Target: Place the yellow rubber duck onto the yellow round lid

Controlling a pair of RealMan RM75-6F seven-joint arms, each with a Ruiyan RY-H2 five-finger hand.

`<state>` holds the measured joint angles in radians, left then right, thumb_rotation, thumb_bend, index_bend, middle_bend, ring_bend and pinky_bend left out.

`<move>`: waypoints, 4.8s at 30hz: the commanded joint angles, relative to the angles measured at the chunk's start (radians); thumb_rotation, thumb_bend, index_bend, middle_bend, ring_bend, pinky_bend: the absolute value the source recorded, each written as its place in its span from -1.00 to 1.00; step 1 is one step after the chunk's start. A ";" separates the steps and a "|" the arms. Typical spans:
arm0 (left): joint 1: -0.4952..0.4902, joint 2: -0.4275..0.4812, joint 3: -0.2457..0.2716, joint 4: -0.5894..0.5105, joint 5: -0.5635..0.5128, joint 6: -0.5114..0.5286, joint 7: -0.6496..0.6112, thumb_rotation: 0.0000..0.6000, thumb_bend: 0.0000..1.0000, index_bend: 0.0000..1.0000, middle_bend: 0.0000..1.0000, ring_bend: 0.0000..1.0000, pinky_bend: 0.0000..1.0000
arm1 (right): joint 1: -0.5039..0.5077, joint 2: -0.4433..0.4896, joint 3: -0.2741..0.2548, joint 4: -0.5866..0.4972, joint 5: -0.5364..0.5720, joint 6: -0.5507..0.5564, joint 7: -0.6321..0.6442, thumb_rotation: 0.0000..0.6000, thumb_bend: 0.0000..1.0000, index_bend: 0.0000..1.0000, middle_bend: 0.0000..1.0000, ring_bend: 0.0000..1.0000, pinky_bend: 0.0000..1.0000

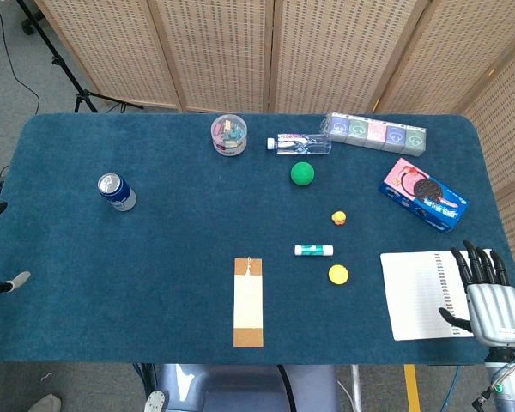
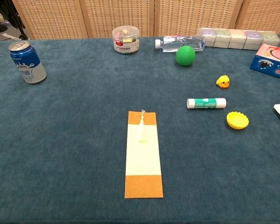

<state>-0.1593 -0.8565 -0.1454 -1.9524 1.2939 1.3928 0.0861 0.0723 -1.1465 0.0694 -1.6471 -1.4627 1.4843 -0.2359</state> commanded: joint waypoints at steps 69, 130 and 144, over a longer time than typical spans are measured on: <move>-0.124 -0.112 -0.023 0.040 -0.217 -0.087 0.193 1.00 -1.00 -1.00 -1.00 -1.00 -1.00 | 0.762 -0.427 0.164 0.676 0.391 -0.832 0.107 1.00 -0.48 -0.23 -1.00 -1.00 -1.00; -0.139 -0.096 -0.006 0.039 -0.207 -0.113 0.154 1.00 -1.00 -1.00 -1.00 -1.00 -1.00 | 0.598 -0.147 0.026 0.155 0.024 -0.587 0.283 1.00 -0.27 0.03 -1.00 -1.00 -1.00; -0.138 -0.085 -0.003 0.040 -0.205 -0.121 0.136 1.00 -1.00 -1.00 -1.00 -1.00 -1.00 | 0.571 -0.195 -0.018 0.179 0.000 -0.533 0.120 1.00 -0.27 0.03 -1.00 -1.00 -1.00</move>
<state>-0.2983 -0.9425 -0.1490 -1.9126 1.0884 1.2721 0.2226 0.6485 -1.3387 0.0555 -1.4720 -1.4640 0.9447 -0.1039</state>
